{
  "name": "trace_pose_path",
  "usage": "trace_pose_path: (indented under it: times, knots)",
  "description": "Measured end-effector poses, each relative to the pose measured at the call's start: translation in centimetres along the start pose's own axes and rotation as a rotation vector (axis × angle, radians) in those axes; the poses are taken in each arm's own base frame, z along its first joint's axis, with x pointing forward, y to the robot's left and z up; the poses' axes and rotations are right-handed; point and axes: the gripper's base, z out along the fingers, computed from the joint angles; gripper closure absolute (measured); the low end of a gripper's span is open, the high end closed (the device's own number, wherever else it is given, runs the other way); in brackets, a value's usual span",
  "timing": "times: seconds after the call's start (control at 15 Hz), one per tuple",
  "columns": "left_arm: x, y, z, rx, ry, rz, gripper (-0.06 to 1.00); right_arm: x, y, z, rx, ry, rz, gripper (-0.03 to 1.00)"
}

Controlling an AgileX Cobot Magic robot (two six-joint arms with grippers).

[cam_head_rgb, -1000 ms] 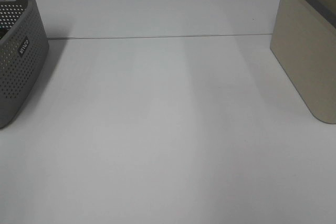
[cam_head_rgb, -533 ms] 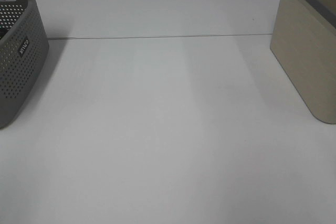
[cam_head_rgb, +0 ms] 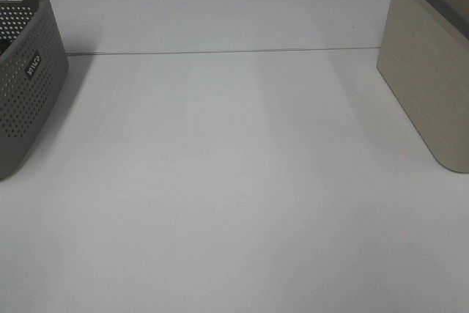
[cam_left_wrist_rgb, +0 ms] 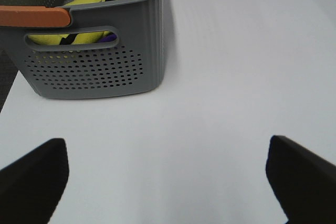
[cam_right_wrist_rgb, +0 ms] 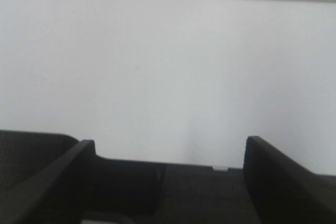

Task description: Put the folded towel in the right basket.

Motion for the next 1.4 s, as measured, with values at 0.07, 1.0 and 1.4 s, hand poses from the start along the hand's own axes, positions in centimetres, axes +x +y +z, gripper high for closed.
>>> trace_pose_path:
  times: [0.07, 1.0, 1.4]
  knots:
    - [0.0, 0.0, 0.0, 0.0, 0.0, 0.0, -0.02, 0.5, 0.1, -0.5, 0.008, -0.075, -0.004, 0.24]
    - [0.0, 0.0, 0.0, 0.0, 0.0, 0.0, -0.02, 3.6, 0.5, -3.4, 0.045, -0.381, -0.031, 0.24]
    - [0.0, 0.0, 0.0, 0.0, 0.0, 0.0, -0.02, 3.7, 0.5, -3.4, 0.045, -0.388, -0.031, 0.24]
